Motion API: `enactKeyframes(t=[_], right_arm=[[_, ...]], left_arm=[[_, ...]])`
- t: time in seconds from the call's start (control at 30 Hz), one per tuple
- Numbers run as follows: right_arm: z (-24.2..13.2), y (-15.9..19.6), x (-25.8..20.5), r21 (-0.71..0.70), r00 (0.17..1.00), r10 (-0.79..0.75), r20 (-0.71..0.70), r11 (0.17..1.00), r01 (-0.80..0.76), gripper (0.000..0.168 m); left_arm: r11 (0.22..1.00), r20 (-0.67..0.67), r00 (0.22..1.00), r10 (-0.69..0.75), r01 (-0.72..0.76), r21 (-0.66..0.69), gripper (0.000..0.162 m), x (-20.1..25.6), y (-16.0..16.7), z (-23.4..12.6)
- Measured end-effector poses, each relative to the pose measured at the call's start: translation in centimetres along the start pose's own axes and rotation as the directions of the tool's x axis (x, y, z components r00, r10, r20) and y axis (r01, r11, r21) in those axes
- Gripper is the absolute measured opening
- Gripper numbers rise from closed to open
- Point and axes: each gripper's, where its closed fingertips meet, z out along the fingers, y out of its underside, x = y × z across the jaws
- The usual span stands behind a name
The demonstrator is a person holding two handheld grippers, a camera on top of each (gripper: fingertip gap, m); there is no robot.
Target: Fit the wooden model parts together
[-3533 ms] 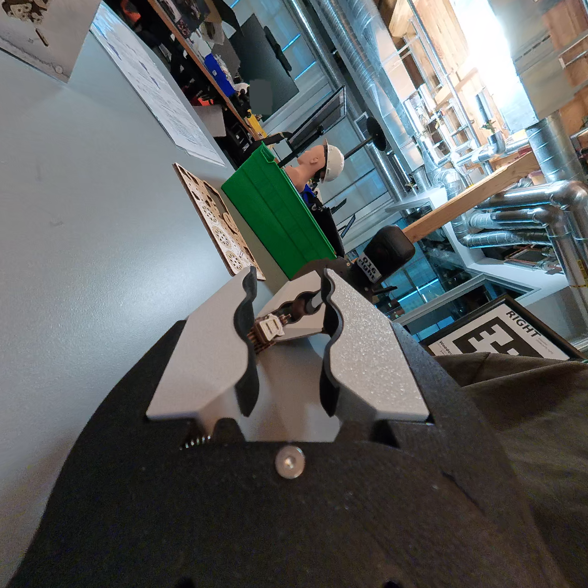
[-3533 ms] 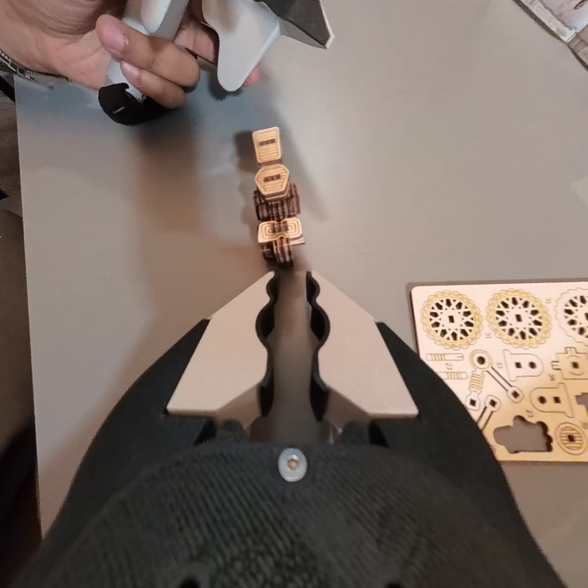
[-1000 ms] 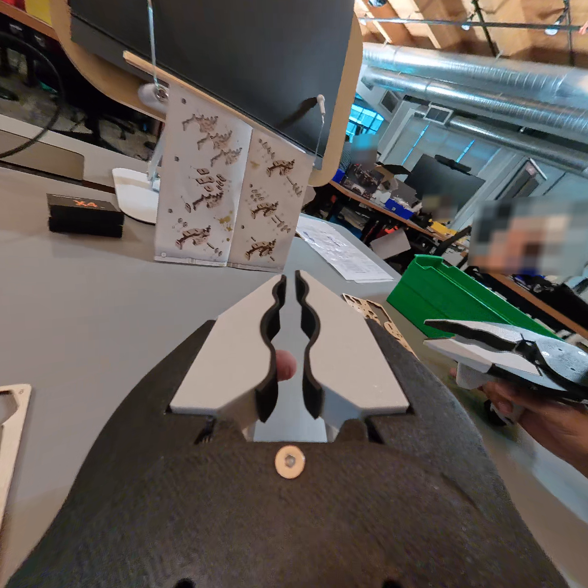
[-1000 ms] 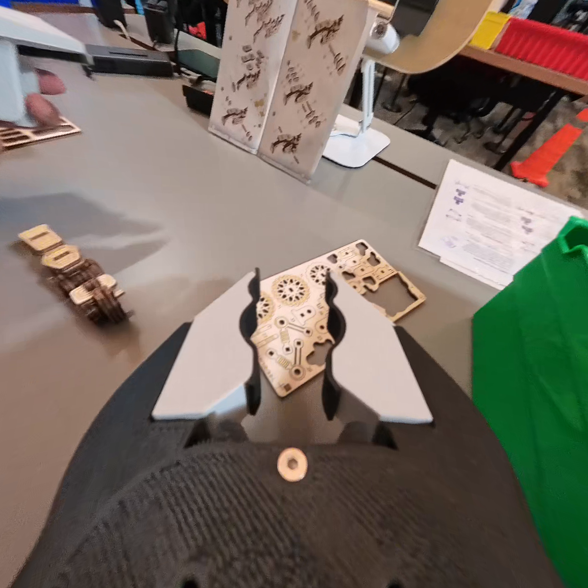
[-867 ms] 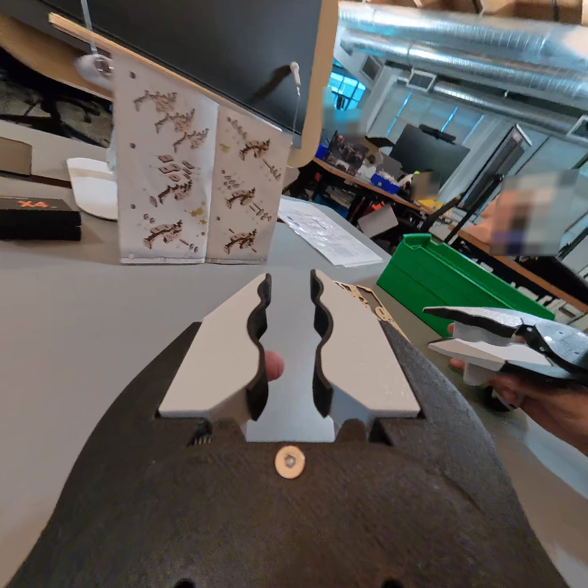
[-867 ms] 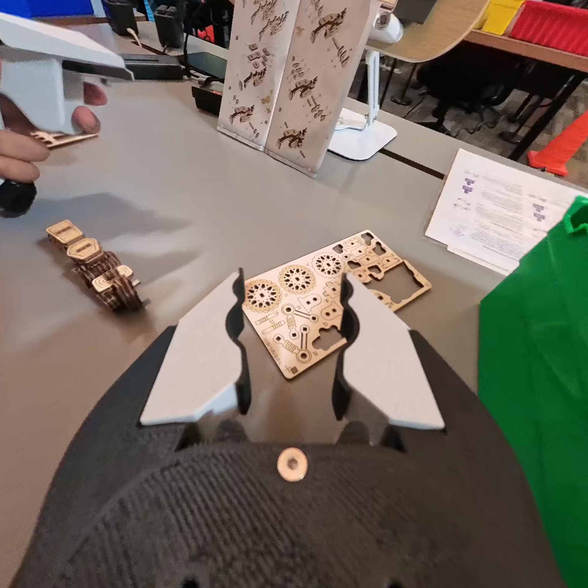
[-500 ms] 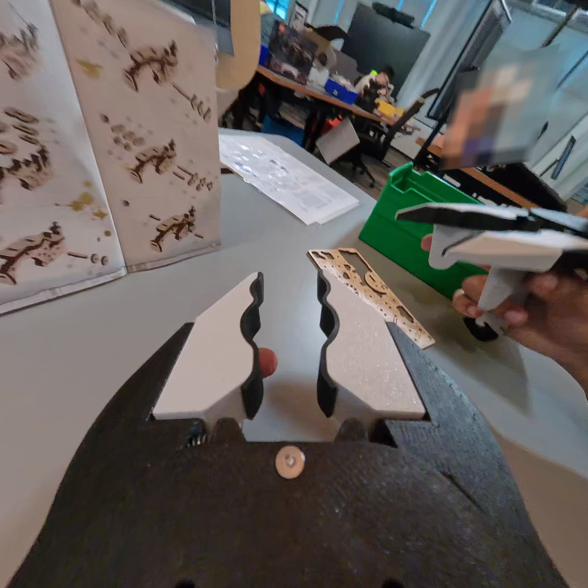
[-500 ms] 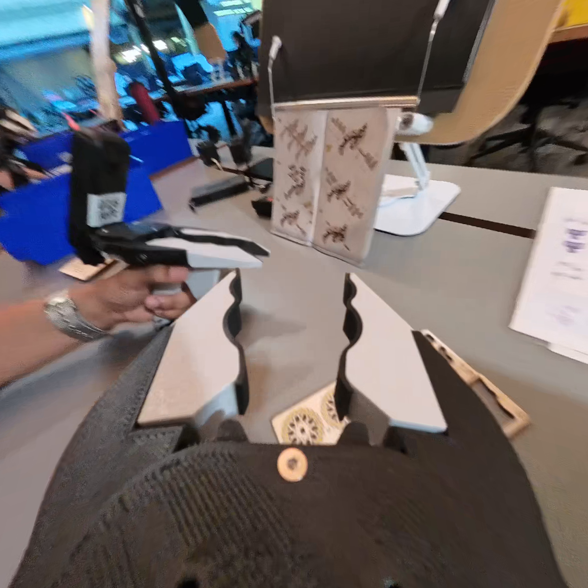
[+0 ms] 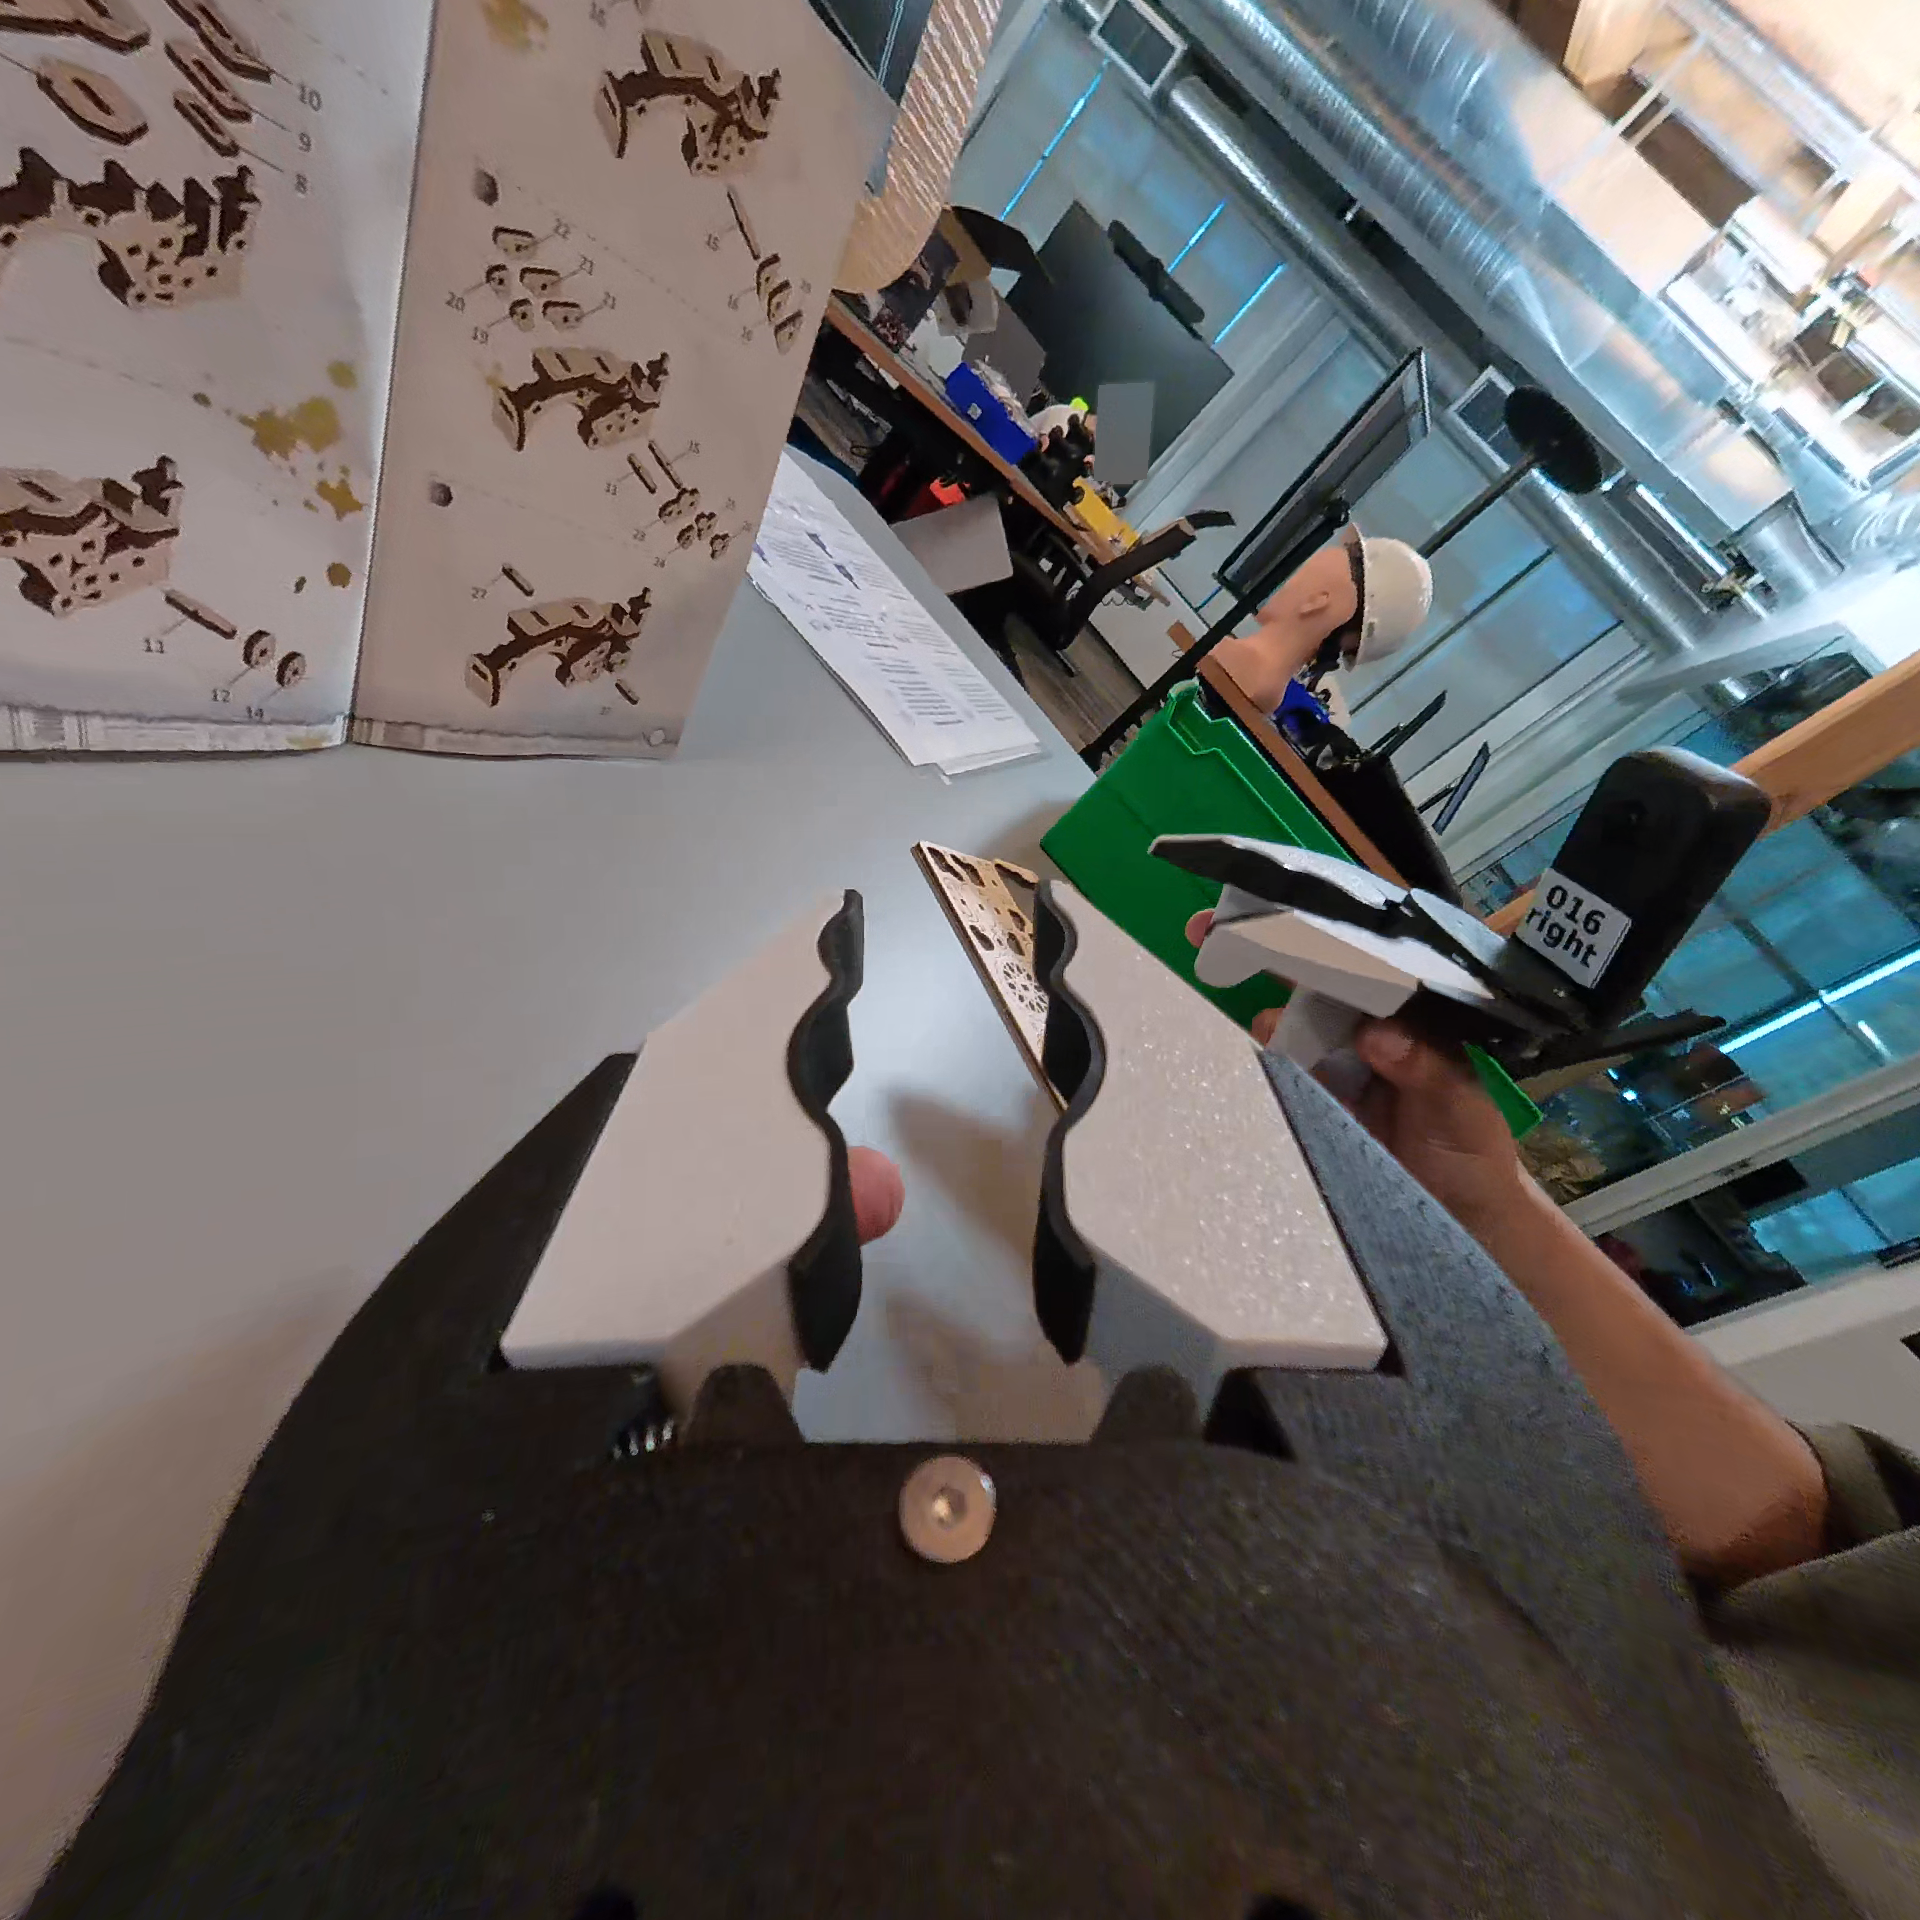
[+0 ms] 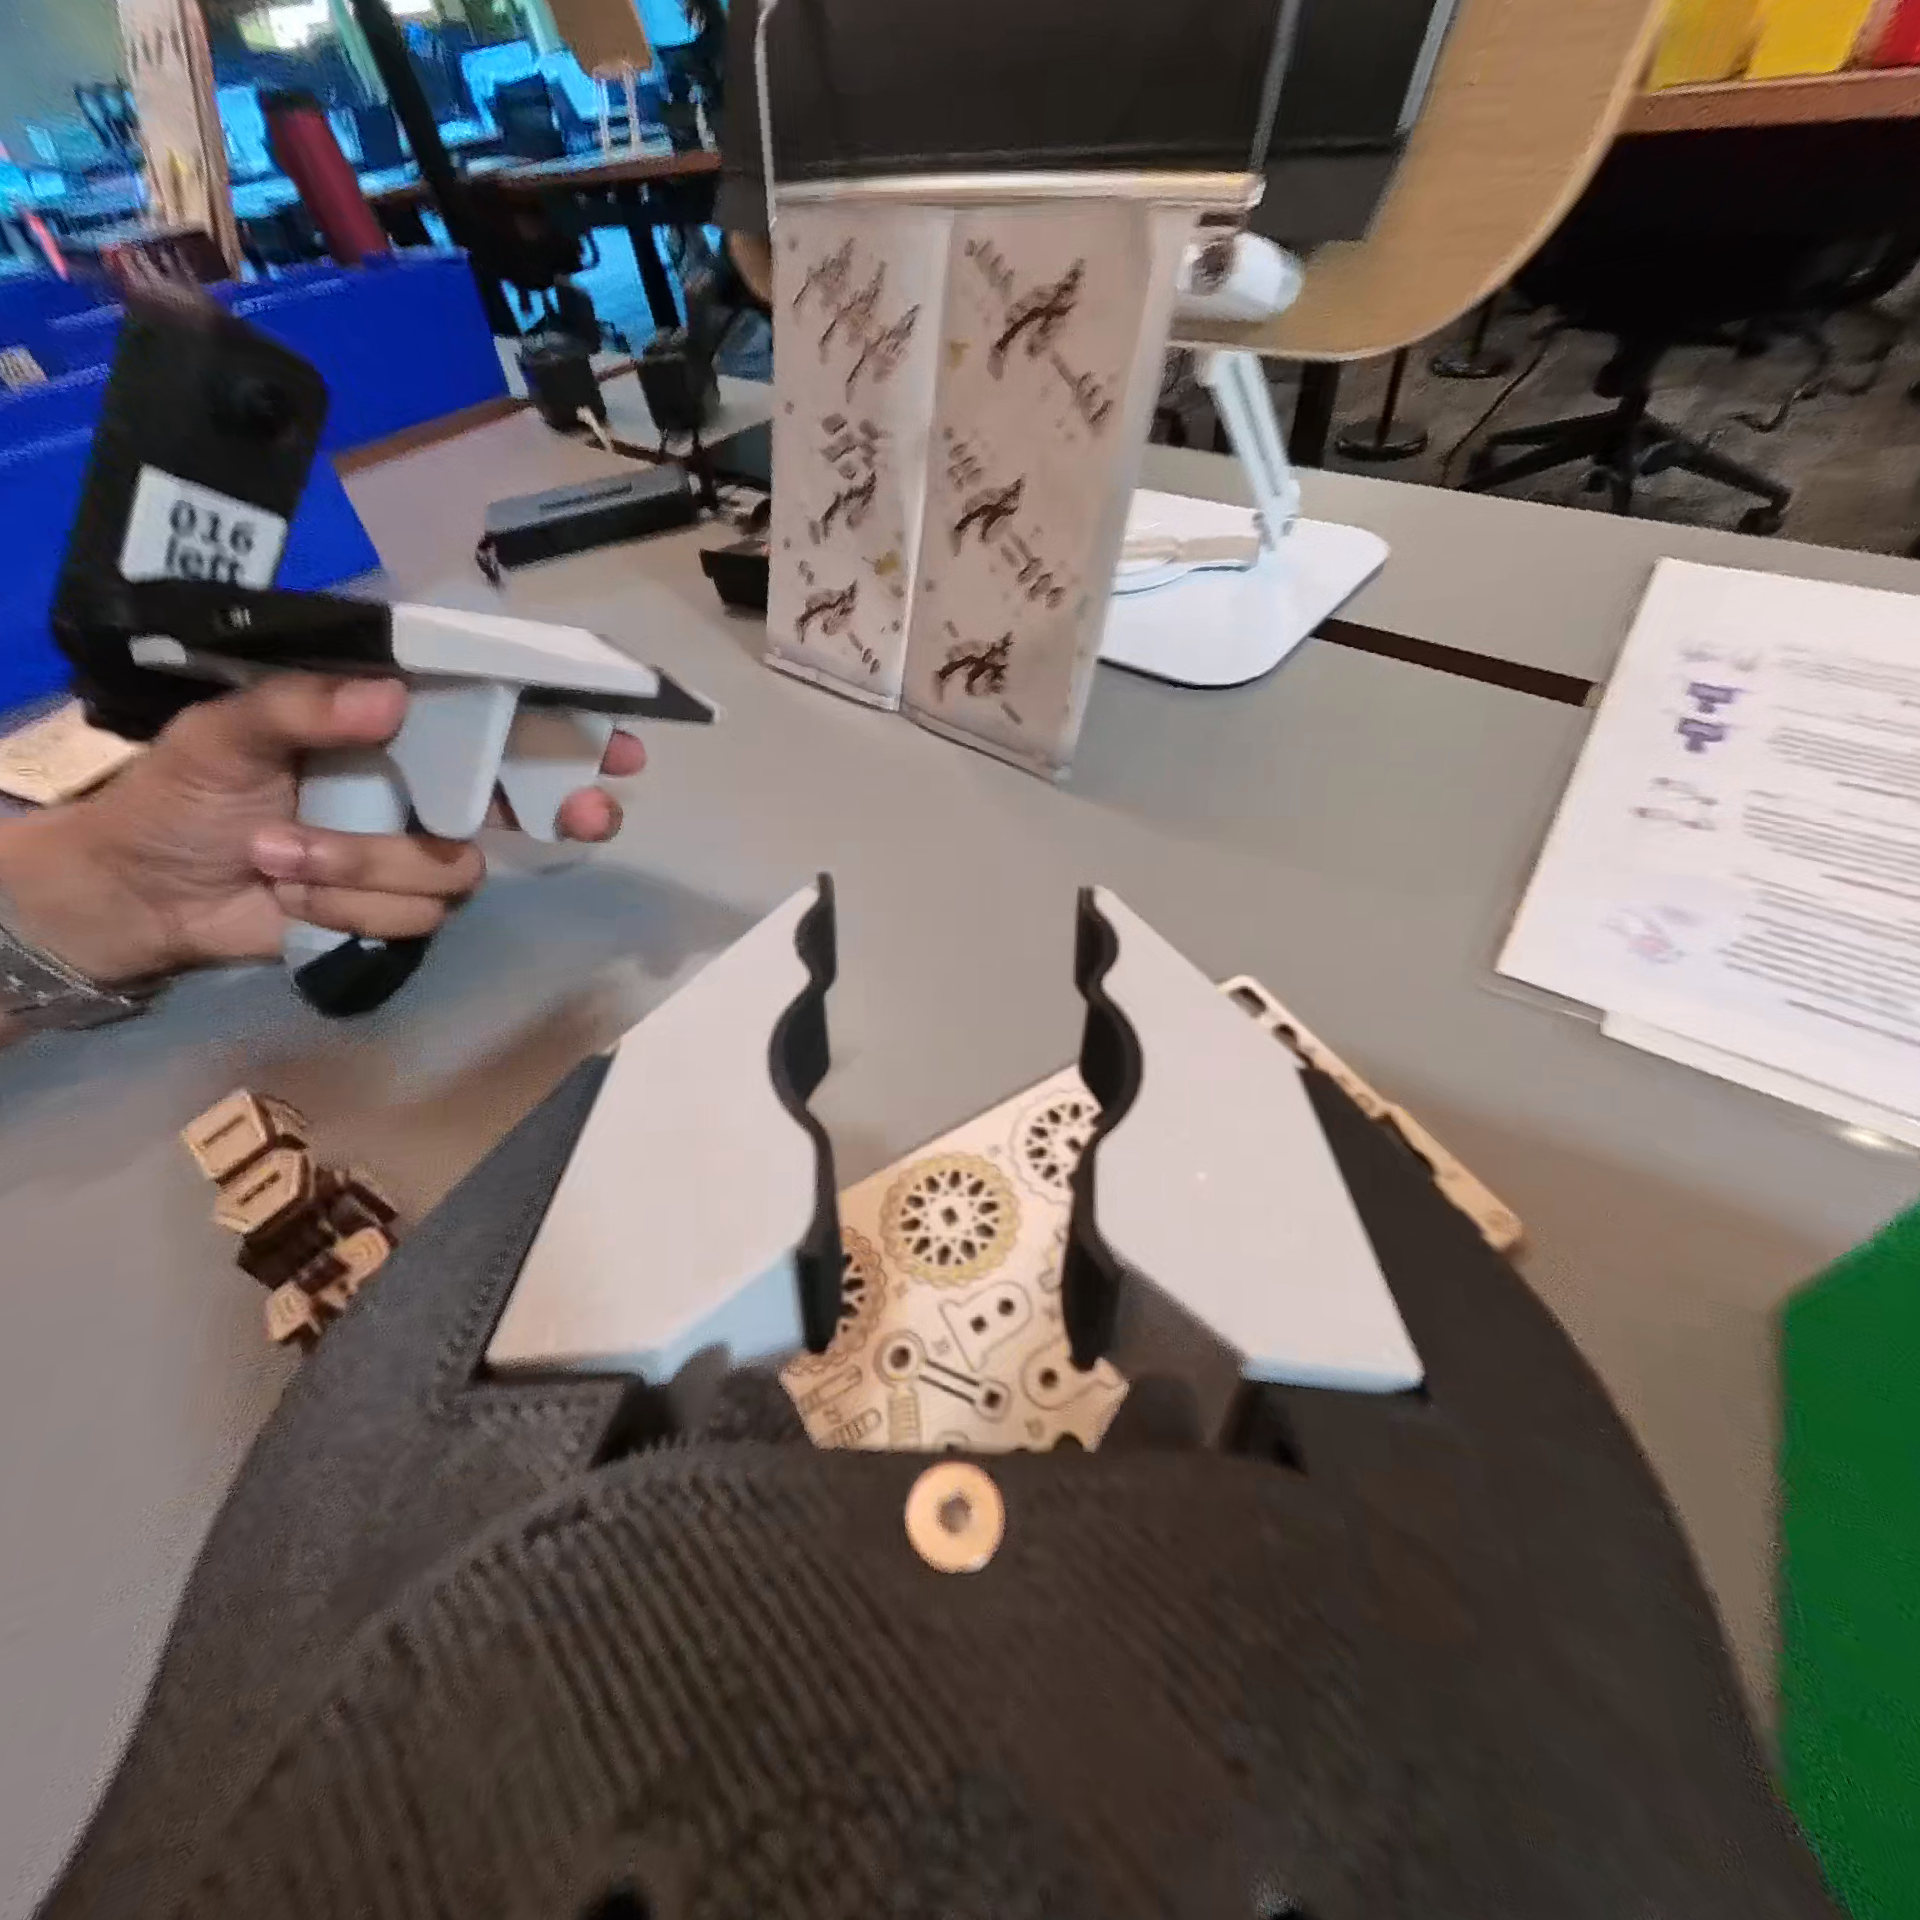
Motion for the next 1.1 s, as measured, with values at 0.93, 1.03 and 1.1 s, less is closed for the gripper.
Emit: enactKeyframes(t=[0.93, 1.03, 1.1], right_arm=[[-3.3, 8.7, 7.1, -0.371, 0.929, 0.032, -0.368, 0.911, -0.179, 0.054], [-2.6, 8.5, 5.9, -0.385, 0.952, 0.005, -0.306, 0.914, -0.128, 0.043], [-2.2, 8.4, 5.1, -0.394, 0.959, -0.026, -0.281, 0.915, -0.091, 0.041]], left_arm=[[0.993, -0.01, 1.0, -0.011, 0.01, -0.12, 0.03, 0.5, 2.0, 1.0], [0.992, -0.009, 1.0, -0.018, 0.017, -0.125, 0.031, 0.4, 2.1, 1.0], [0.992, -0.007, 1.0, -0.015, 0.015, -0.122, 0.031, 0.4, 2.0, 1.0]])
